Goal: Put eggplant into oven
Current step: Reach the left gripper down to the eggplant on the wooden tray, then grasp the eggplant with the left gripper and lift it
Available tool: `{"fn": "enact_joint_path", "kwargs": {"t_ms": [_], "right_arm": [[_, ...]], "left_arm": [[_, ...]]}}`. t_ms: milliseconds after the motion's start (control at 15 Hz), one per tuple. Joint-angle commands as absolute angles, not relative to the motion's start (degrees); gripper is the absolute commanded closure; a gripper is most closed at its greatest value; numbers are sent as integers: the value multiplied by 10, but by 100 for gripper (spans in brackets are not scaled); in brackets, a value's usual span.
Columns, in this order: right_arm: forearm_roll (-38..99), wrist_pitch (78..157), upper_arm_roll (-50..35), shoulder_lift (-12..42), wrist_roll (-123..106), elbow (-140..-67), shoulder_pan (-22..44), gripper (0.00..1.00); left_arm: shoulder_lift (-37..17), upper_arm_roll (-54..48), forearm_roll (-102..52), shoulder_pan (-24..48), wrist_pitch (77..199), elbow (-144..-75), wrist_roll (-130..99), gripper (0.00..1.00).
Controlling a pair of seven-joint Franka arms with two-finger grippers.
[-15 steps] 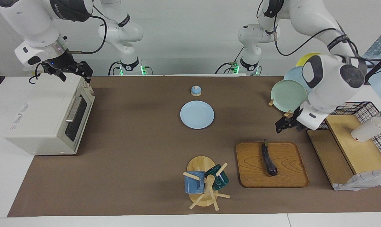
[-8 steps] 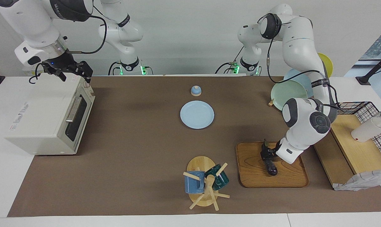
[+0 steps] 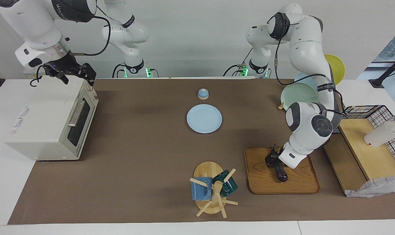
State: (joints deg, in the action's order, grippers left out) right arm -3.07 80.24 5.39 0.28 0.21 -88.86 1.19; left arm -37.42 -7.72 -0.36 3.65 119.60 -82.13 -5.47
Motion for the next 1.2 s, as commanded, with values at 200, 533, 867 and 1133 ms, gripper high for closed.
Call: {"fn": "enact_joint_path", "kwargs": {"t_ms": [200,533,867,1133], "right_arm": [[-16,816,56,-11,8,-907,11,0],[-16,816,56,-11,8,-907,11,0],[-16,816,56,-11,8,-907,11,0],[-16,816,56,-11,8,-907,11,0]], "left_arm": [[-346,-72,7,39,1209,-860,-44,48],[-345,-71,8,39,1203,-860,-44,100],[-345,-72,3,40,1163,-829,-47,100],[-281,-76,-30,56,1103,-826,-119,100]]}}
